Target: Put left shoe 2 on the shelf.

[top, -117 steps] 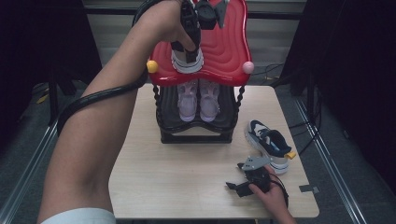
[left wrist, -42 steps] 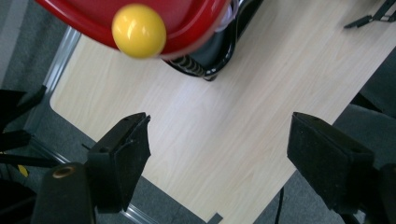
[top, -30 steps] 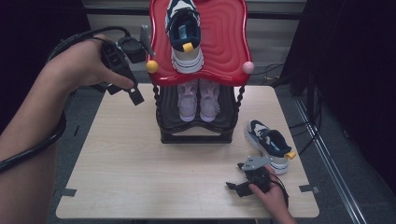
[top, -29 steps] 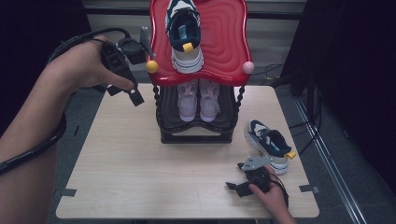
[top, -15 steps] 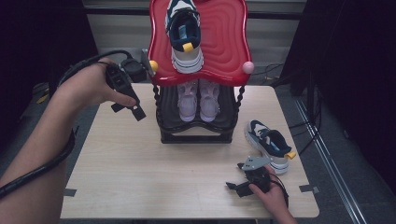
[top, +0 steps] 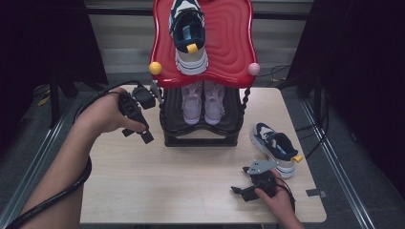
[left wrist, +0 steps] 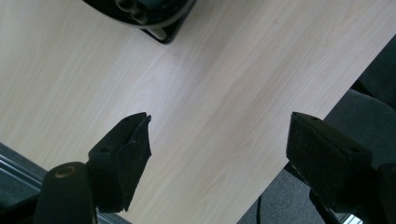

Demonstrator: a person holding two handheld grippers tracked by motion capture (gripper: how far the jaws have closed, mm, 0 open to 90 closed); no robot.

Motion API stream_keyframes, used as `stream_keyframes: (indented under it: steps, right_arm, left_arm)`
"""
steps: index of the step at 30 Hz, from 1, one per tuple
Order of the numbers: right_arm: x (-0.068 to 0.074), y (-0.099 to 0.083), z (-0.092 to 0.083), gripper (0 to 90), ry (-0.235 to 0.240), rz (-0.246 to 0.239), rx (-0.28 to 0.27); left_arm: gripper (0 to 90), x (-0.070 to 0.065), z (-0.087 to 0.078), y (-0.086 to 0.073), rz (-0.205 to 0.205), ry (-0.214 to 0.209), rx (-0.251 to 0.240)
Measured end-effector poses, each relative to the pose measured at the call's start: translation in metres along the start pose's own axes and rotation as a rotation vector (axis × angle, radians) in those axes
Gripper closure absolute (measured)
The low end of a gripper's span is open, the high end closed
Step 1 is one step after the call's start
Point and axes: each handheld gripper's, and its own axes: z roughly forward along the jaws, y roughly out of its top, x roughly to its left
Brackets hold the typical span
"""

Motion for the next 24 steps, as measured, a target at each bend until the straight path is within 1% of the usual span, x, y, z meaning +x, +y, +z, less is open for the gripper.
stream_keyframes:
  steps: [1, 2, 4, 5, 6, 7, 10, 11, 13, 15, 17, 18, 19, 22, 24]
  right_arm:
    - [0.000, 0.000, 0.000, 13.2, 0.000, 0.000, 0.000]
    - [0.000, 0.000, 0.000, 13.2, 0.000, 0.001, 0.000]
    - [0.000, 0.000, 0.000, 13.1, -0.001, 0.000, 0.002]
    - [0.000, 0.000, 0.000, 13.2, -0.001, 0.000, 0.002]
    - [0.000, 0.000, 0.000, 13.2, -0.001, 0.000, 0.002]
    - [0.000, 0.000, 0.000, 13.2, -0.001, 0.000, 0.002]
    - [0.000, 0.000, 0.000, 13.2, 0.000, 0.000, 0.001]
    - [0.000, 0.000, 0.000, 13.2, 0.000, 0.000, 0.001]
    - [0.000, 0.000, 0.000, 13.2, 0.000, 0.000, 0.002]
    - [0.000, 0.000, 0.000, 13.2, 0.001, -0.001, 0.001]
    - [0.000, 0.000, 0.000, 13.2, 0.001, 0.000, -0.001]
    - [0.000, 0.000, 0.000, 13.2, 0.001, 0.000, -0.001]
    - [0.000, 0.000, 0.000, 13.2, 0.005, 0.000, -0.003]
    - [0.000, 0.000, 0.000, 13.2, 0.005, 0.000, -0.003]
    - [0.000, 0.000, 0.000, 13.2, 0.005, 0.000, -0.002]
  left_arm:
    - [21.8, -0.001, 0.004, -0.001, -0.004, 0.001, 0.010]
    - [21.9, 0.000, 0.008, -0.002, 0.005, 0.002, 0.025]
    - [21.8, 0.000, 0.015, -0.003, 0.006, -0.005, 0.033]
    - [21.8, 0.000, 0.019, -0.004, 0.001, -0.009, 0.028]
    - [21.8, 0.001, 0.021, -0.004, 0.006, -0.007, 0.025]
    - [21.8, 0.001, 0.024, -0.005, 0.000, -0.004, 0.017]
    - [21.4, 0.001, 0.034, -0.006, 0.004, -0.009, 0.018]
    - [21.5, 0.000, 0.038, -0.006, -0.001, -0.010, 0.017]
    - [21.5, 0.000, 0.045, -0.005, 0.015, -0.013, 0.032]
    - [21.5, 0.000, 0.052, -0.005, 0.013, -0.017, 0.020]
    - [21.5, 0.000, 0.057, -0.004, 0.026, -0.016, 0.024]
    - [21.5, -0.001, 0.061, -0.005, 0.022, -0.015, 0.013]
    - [21.4, -0.001, 0.063, -0.005, 0.028, -0.011, 0.015]
    - [21.4, -0.002, 0.073, -0.006, 0.016, -0.009, 0.008]
    - [21.7, -0.002, 0.079, -0.008, 0.018, -0.010, 0.006]
